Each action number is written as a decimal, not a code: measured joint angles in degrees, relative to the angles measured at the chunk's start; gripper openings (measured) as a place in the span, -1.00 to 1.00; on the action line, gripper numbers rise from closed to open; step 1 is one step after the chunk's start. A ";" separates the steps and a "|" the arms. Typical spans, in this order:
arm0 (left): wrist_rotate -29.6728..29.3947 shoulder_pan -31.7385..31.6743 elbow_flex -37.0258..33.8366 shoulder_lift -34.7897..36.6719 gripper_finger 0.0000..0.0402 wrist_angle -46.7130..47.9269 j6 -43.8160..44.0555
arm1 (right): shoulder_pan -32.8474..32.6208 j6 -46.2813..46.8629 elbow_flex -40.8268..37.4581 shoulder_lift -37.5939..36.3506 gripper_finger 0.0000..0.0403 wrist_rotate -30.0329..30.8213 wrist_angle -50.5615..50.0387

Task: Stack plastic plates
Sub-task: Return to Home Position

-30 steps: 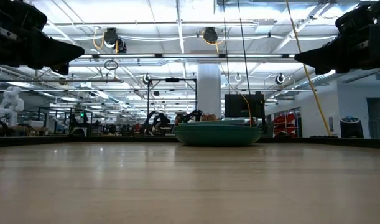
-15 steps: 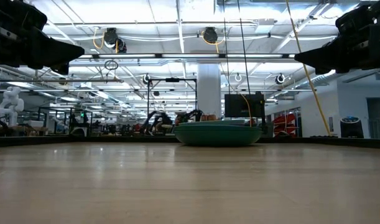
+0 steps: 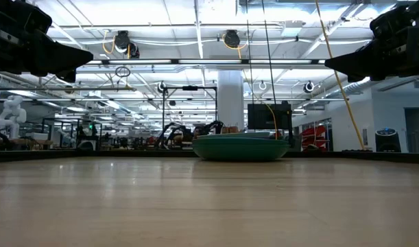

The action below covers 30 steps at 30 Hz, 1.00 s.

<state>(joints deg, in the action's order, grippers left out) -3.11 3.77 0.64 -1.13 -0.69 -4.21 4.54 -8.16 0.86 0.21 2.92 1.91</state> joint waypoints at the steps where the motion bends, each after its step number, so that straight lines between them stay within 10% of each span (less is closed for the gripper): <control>1: 0.00 0.02 0.00 0.02 -0.83 0.00 0.00 | 0.00 0.00 0.02 0.00 -1.00 0.00 0.00; 30: 0.00 0.02 -0.02 0.02 -0.83 0.00 -0.02 | 0.00 0.00 0.00 0.00 -0.96 -0.02 0.00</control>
<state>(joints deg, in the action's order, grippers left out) -3.11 3.79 0.62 -1.10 -0.69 -4.23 4.54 -8.16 0.87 0.21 2.90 1.91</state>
